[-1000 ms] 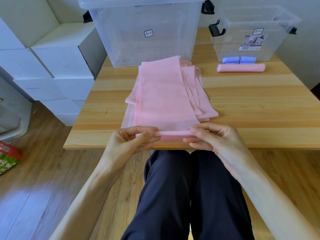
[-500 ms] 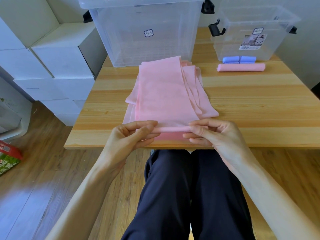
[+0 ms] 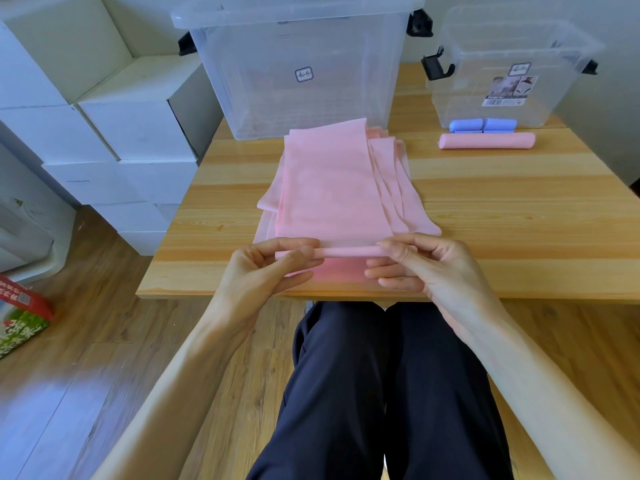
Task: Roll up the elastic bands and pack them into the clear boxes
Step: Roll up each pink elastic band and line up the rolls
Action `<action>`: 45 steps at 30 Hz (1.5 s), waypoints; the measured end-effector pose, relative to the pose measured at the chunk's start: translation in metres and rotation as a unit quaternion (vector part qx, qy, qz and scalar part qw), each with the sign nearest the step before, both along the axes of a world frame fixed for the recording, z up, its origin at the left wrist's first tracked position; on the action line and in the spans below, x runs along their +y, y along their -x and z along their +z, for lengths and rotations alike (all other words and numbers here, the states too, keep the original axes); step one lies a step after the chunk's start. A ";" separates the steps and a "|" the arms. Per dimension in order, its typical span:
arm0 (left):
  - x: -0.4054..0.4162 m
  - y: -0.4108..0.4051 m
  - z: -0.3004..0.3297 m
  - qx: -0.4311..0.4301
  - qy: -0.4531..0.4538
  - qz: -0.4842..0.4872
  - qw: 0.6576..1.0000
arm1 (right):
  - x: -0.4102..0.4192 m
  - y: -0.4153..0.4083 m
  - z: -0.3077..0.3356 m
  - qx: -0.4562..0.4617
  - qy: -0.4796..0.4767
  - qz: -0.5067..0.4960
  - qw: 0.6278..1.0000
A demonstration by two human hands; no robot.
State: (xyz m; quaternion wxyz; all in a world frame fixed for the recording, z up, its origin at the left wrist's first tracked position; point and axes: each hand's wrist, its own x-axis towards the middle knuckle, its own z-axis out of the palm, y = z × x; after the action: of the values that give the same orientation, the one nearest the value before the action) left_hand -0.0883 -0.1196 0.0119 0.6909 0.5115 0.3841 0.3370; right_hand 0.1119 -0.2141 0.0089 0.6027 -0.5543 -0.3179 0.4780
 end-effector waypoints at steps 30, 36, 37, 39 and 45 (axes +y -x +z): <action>0.015 -0.012 0.004 -0.033 0.015 -0.005 0.999 | 0.013 -0.007 -0.001 0.007 -0.048 -0.006 0.999; 0.017 -0.017 0.004 -0.005 -0.026 -0.005 1.000 | 0.016 -0.008 -0.001 -0.011 -0.034 -0.013 0.999; 0.018 -0.018 0.004 -0.007 -0.030 -0.002 1.000 | 0.016 -0.009 -0.001 -0.009 -0.031 -0.012 0.999; 0.019 -0.021 0.003 -0.009 -0.033 0.011 0.999 | 0.016 -0.010 0.000 -0.004 -0.031 -0.007 0.999; 0.020 -0.023 0.001 -0.005 -0.019 -0.024 1.000 | 0.016 -0.012 0.000 -0.018 -0.042 -0.008 0.999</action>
State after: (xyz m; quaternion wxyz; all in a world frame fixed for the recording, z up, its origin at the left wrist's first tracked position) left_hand -0.0657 -0.0992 0.0132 0.6908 0.5318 0.3619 0.3302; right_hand 0.1237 -0.1982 0.0088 0.6236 -0.5393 -0.3443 0.4492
